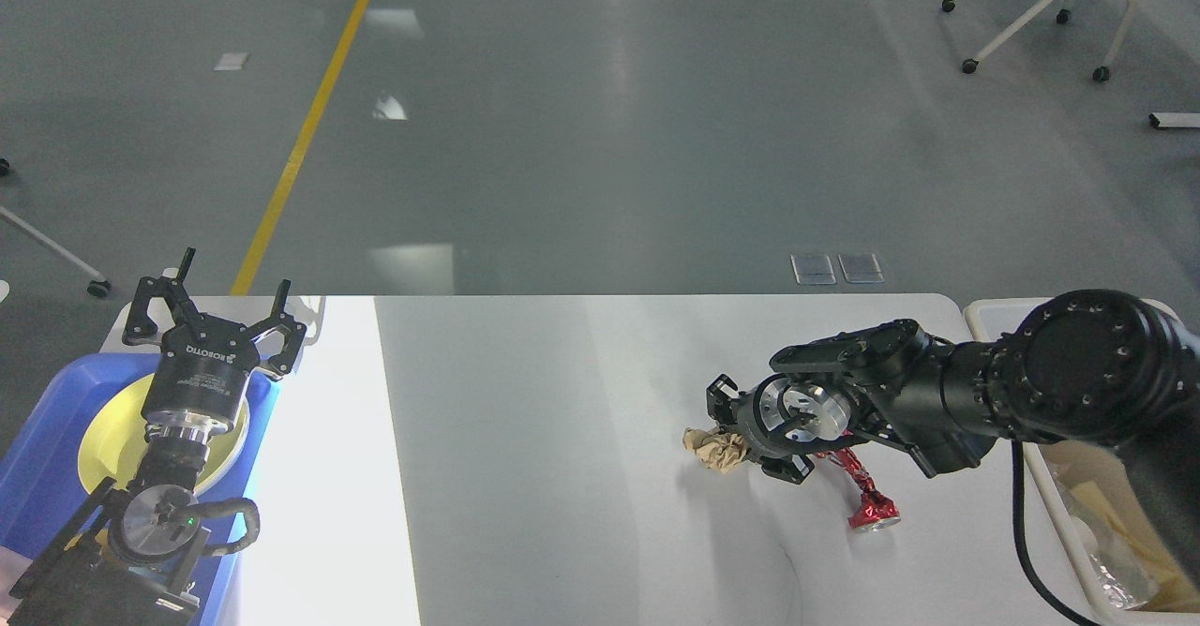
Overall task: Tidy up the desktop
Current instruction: 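Grasp the crumpled brown paper with the right gripper, then lift the brown paper and carry it into the white bin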
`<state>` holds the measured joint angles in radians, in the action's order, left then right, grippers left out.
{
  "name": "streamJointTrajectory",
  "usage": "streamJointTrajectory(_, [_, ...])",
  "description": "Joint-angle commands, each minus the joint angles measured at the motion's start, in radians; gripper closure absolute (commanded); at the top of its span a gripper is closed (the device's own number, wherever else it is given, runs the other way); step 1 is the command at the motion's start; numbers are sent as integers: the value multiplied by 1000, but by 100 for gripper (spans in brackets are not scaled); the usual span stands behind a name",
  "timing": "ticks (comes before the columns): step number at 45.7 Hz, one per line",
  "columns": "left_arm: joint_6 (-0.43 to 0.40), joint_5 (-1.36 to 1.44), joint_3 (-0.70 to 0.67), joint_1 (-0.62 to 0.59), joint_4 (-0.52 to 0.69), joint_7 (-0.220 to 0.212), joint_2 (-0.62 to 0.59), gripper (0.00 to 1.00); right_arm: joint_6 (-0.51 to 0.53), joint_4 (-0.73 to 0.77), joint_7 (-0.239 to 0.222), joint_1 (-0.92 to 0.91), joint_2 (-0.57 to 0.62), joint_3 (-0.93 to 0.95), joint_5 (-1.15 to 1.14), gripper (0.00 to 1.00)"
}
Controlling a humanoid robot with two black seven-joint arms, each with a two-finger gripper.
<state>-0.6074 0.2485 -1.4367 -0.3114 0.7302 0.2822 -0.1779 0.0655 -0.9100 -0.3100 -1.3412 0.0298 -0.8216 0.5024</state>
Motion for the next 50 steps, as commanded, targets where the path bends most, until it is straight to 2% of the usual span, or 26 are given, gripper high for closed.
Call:
streamJointTrajectory(1, [0,0,-1,0,0,0,0,3,105,-137,0,-143,59,-57,-19,100])
streamJointTrajectory(7, [-2,0,-1,0,0,-2,0,3,255,-260,2,-321,67,-160,-114,100])
streamJointTrajectory(15, [0,0,1,0,0,-2,0,3,398,-461,6,-599,88,-249,-223,100])
streamJointTrajectory(23, [-2,0,1,0,0,0,0,3,522,-657,8,-840,189,-255,-393,100])
streamJointTrajectory(24, [0,0,-1,0,0,0,0,3,543,-717,8,-901,221,-257,-428,100])
streamJointTrajectory(30, [0,0,-1,0,0,0,0,3,540,-809,9,-1016,259,-303,-432,100])
streamJointTrajectory(38, [0,0,1,0,0,0,0,3,504,-810,8,-1032,269,-349,-426,100])
streamJointTrajectory(44, [-2,0,-1,0,0,0,0,3,412,-787,8,-977,320,-402,-386,100])
streamJointTrajectory(50, [0,0,-1,0,0,0,0,3,320,-702,9,-851,384,-474,-378,100])
